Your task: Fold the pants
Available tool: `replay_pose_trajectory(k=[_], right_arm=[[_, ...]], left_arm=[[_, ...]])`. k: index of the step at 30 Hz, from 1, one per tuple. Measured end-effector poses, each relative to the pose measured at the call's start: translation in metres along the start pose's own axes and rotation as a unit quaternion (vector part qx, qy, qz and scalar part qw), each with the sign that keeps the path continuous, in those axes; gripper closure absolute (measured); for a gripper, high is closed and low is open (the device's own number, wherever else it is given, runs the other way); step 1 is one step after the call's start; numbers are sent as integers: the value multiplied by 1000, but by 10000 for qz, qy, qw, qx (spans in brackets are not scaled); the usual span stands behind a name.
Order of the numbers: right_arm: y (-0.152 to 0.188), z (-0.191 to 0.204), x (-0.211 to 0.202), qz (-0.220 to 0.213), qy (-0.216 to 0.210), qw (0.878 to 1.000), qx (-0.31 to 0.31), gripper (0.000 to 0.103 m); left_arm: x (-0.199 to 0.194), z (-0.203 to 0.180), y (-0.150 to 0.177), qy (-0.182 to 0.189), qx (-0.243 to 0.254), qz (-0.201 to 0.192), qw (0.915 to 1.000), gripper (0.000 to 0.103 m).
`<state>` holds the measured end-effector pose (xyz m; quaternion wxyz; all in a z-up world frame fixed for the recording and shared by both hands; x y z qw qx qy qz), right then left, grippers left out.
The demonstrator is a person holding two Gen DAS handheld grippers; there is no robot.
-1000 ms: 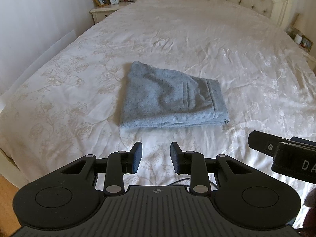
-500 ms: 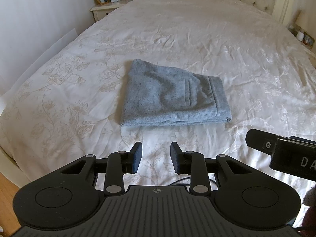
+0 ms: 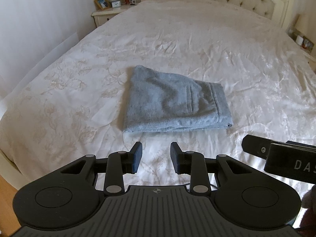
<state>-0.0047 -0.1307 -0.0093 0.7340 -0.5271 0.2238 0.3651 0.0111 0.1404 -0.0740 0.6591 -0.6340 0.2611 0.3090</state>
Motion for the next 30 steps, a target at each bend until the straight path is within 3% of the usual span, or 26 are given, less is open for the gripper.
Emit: replay_pose_trajectory(k=[18,30], right_arm=[[0,34,16,31,541,9984,143,0],[-2,59,35,145,792,9966,167,0]], left_arm=[[25,31,-15,497,81,-107,9987,73],[58,61,-28,734,-204,188,9969,73]])
Point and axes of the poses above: each gripper's, at about its wrist camera, not at the fingertips, and x roughly the way its jaws point, z to its left, y to its underside, the point moved 4 cm from there along x, roughly the way its jaws point, and after that the axes turned 6 degrees about -z, right-handed, at the moved point
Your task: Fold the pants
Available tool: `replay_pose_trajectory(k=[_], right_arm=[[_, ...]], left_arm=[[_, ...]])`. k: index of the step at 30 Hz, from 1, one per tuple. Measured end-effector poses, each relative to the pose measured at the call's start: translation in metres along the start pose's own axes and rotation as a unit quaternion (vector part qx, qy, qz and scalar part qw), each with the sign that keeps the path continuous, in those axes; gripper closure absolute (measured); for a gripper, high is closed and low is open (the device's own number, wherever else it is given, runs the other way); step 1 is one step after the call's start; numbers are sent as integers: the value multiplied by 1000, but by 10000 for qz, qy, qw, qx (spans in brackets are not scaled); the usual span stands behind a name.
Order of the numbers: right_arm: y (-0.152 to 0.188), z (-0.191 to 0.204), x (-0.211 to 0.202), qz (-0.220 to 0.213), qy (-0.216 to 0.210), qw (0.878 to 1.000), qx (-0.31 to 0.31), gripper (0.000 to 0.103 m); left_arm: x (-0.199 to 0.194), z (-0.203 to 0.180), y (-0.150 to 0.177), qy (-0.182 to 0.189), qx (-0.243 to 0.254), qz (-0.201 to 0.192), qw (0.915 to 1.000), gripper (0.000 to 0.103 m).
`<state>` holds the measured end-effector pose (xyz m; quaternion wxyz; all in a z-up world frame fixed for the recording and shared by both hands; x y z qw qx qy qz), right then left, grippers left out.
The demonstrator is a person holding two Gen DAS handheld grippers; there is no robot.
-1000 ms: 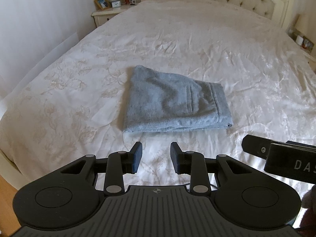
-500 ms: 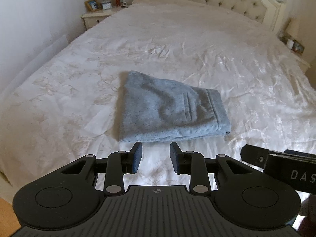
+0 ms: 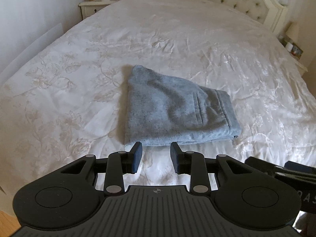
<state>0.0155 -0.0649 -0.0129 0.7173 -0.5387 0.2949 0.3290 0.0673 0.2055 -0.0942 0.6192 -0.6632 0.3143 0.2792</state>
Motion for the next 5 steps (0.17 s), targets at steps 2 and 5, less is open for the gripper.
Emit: replay_pose_trajectory(k=[2,5], right_arm=[[0,2,2,24,59,10000,24,0],[1,4,6,56,122,9999,63,0]], left_arm=[[4,4,-2,-38,-11,21,10000,73],[9,7,-3,-57,35,35,10000,73]])
Point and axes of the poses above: each gripper's, at about its wrist camera, not at the fingertips, and x roughly the way its jaws point, z to its left, y to its underside, the point moved 4 cm from there along x, roughly the way its jaws point, and after that the axes turned 6 degrees about -z, right-handed, at the moved point
